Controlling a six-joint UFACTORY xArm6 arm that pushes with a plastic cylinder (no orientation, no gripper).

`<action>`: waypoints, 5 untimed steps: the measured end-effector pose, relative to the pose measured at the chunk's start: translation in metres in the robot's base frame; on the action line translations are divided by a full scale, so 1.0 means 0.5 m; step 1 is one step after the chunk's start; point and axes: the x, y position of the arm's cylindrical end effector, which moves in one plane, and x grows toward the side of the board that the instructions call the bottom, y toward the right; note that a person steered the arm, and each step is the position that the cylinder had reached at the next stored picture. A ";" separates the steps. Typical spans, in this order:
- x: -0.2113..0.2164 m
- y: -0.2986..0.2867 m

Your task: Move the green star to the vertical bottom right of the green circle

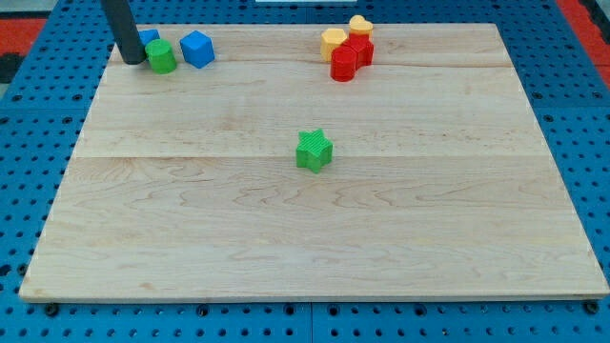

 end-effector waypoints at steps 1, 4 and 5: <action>0.004 0.014; 0.199 0.228; 0.216 0.454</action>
